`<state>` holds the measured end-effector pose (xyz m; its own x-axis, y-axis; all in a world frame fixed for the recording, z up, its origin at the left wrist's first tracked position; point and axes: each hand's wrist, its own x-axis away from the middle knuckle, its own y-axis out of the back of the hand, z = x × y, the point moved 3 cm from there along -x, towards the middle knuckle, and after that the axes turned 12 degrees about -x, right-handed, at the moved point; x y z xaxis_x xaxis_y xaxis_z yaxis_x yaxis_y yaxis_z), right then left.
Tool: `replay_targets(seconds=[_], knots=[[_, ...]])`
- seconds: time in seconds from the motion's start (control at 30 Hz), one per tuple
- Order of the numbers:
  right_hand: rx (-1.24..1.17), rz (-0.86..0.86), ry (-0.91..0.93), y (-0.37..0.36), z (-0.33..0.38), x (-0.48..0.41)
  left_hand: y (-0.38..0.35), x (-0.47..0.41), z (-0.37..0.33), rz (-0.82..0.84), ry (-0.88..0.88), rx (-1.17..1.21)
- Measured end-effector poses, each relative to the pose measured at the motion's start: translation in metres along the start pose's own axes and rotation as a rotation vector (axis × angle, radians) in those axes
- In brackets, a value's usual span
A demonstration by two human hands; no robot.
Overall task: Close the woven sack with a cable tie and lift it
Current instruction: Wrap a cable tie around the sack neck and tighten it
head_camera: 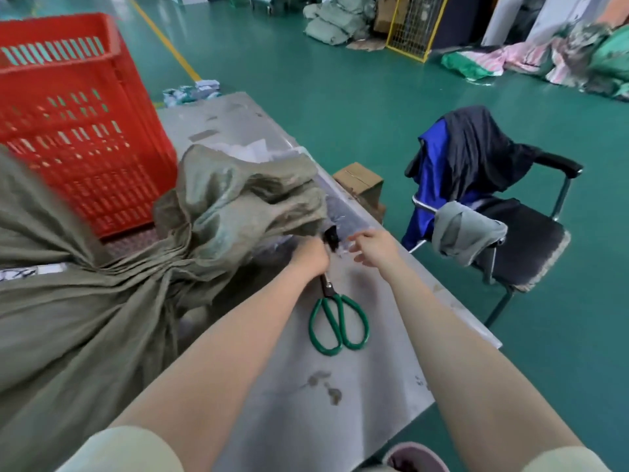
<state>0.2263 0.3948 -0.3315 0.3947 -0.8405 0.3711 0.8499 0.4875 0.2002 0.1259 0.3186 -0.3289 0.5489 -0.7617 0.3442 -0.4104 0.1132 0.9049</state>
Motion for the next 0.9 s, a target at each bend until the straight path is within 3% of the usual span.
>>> replay_targets(seconds=[0.23, 0.4, 0.7, 0.9], knots=[[0.175, -0.012, 0.182, -0.012, 0.003, -0.041, -0.007, -0.039, 0.000, -0.046, 0.062, 0.102], [0.228, -0.042, 0.100, -0.017, -0.015, -0.051, -0.020, -0.069, 0.000, 0.055, 0.143, 0.278], [0.179, 0.000, 0.031, -0.017, -0.019, -0.060, -0.018, -0.066, -0.009, -0.014, 0.122, 0.135], [0.191, -0.017, 0.009, -0.020, -0.014, -0.056, -0.007, -0.056, -0.006, 0.044, 0.098, 0.226]])
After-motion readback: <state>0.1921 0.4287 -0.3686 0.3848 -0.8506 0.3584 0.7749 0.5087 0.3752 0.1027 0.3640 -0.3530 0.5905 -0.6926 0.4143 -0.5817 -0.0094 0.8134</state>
